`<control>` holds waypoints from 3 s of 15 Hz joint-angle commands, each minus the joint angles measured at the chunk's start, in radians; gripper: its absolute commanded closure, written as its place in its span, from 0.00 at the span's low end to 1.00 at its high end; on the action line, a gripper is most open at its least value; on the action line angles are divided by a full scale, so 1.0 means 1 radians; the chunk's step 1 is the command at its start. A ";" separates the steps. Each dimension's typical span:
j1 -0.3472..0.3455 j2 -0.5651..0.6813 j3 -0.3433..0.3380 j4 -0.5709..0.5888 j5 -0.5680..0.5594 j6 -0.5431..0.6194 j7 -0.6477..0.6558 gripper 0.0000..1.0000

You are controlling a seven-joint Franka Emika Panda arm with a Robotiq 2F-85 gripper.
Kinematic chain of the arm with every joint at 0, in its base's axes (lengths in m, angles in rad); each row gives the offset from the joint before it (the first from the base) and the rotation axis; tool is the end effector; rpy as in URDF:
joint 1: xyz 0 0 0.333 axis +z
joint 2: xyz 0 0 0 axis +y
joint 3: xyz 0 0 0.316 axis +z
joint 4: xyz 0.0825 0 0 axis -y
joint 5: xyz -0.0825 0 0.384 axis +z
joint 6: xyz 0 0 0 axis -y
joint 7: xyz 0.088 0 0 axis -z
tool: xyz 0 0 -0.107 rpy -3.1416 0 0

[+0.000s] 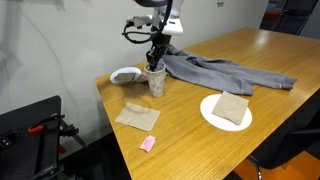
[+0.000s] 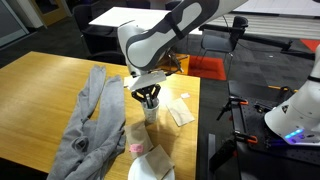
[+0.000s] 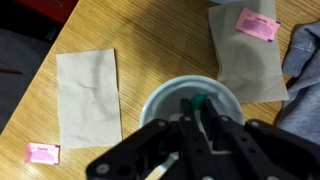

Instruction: Remove the pen from the cup and put it on the table

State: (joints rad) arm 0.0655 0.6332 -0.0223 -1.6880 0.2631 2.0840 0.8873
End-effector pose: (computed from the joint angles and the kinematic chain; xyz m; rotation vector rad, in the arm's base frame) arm 0.6509 0.0424 0.2139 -2.6648 1.4528 0.4576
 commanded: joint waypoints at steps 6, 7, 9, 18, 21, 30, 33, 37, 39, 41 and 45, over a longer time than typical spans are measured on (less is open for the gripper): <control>-0.018 -0.132 0.003 -0.039 0.017 -0.098 -0.028 0.96; -0.017 -0.150 0.001 -0.044 0.014 -0.107 -0.024 0.96; -0.015 -0.182 0.001 -0.055 0.010 -0.117 -0.025 0.96; -0.005 -0.351 0.011 -0.133 -0.005 -0.151 -0.070 0.96; 0.002 -0.417 0.015 -0.173 -0.014 -0.186 -0.086 0.96; -0.020 -0.548 0.007 -0.300 -0.005 -0.189 -0.077 0.96; -0.038 -0.555 -0.005 -0.316 -0.002 -0.181 -0.058 0.96; -0.062 -0.549 -0.023 -0.324 -0.002 -0.170 -0.005 0.96; -0.070 -0.546 -0.032 -0.329 -0.005 -0.161 0.034 0.96; -0.078 -0.547 -0.038 -0.338 -0.017 -0.143 0.055 0.96; -0.084 -0.546 -0.040 -0.377 -0.064 -0.058 -0.018 0.96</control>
State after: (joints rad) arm -0.0166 0.1116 -0.0624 -2.0155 0.2326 1.9574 0.9053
